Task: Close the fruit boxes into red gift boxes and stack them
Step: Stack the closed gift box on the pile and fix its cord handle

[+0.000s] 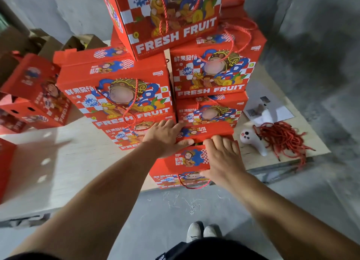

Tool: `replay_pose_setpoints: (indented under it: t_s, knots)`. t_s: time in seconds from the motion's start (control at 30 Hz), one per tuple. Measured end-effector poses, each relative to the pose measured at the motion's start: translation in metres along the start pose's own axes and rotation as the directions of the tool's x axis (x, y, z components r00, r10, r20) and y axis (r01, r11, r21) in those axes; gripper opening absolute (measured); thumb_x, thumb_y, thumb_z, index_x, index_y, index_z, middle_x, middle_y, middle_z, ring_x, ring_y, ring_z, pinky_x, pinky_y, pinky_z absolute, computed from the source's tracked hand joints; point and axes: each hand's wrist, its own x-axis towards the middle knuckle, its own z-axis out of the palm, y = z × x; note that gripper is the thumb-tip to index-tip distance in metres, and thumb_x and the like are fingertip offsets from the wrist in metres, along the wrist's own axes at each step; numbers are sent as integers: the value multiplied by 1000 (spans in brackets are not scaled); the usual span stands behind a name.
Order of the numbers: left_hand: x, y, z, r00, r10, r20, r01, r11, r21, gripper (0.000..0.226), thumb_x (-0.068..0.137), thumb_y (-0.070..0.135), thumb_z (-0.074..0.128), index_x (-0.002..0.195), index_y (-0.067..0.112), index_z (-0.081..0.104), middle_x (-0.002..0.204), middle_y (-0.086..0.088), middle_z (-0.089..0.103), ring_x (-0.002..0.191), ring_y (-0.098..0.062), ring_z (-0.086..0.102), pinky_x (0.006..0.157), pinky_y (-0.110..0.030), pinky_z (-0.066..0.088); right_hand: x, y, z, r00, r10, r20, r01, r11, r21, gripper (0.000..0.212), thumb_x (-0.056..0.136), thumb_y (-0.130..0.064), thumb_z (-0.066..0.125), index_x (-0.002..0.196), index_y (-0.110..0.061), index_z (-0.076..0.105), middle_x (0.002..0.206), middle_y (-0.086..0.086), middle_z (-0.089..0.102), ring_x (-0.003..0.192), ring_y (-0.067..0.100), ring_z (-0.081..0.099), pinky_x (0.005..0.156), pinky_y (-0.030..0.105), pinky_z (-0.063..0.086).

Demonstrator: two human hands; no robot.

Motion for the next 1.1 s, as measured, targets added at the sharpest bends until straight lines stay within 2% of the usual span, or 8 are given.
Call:
replay_pose_setpoints:
  t_s: [0.27,0.37,0.47,0.7,0.87,0.97,1.03,1.1]
  knots:
    - [1,11,-3,975,-124,184,136,989,-55,91,83,93,24,159,43,16,155,-2,36,143,-33,29,120,-54,20,4,29,-6,981,-191,-20,192,981,42,94,56,-76,81,126,-22,51,113,-3,53,100,24,55,88,39,44]
    - [-14,20,3,981,-164,99,170,984,-55,84,87,88,9,160,47,10,161,-3,30,147,-34,22,123,-56,12,-3,33,9,963,-223,-152,232,972,45,92,65,-78,68,133,-17,54,129,4,51,117,33,56,98,44,44]
    - [-44,39,18,949,-282,-142,265,955,-132,73,100,72,4,162,41,26,166,4,32,154,-31,22,125,-49,14,2,33,22,966,-231,-117,241,967,77,122,71,-89,55,160,-10,32,167,16,24,157,35,18,125,49,22]
    - [-88,69,45,929,-345,-131,316,927,-203,91,94,86,10,167,31,11,172,10,0,161,-22,-6,131,-45,1,29,31,26,949,-212,235,196,977,90,138,60,-104,17,161,-18,-24,166,3,-35,153,20,-32,127,42,-11]
    - [-91,67,35,937,-289,-198,256,951,-175,118,76,101,30,164,21,30,173,0,19,161,-27,12,130,-51,11,-1,29,18,954,-300,17,295,947,128,98,90,-75,43,162,-11,28,170,7,14,158,28,14,128,42,11]
    - [-108,72,46,786,-445,-430,261,868,-422,97,82,88,55,154,24,46,161,-5,38,150,-31,36,123,-54,30,-20,34,18,975,-176,-136,216,892,396,68,90,-40,76,147,-9,56,163,8,37,152,33,36,123,47,30]
    - [-112,74,49,672,-672,-311,409,687,-600,97,83,92,46,160,34,33,168,-1,25,155,-31,23,124,-53,27,-19,44,14,971,-87,-223,185,864,468,67,95,-38,70,151,-6,50,164,11,36,152,33,34,121,49,32]
    - [-109,75,48,737,-654,-173,509,704,-495,100,81,99,24,163,42,23,174,7,11,160,-30,4,127,-58,17,-10,52,3,985,-162,-53,170,920,353,82,99,-58,49,163,-11,29,172,8,12,159,26,10,127,42,15]
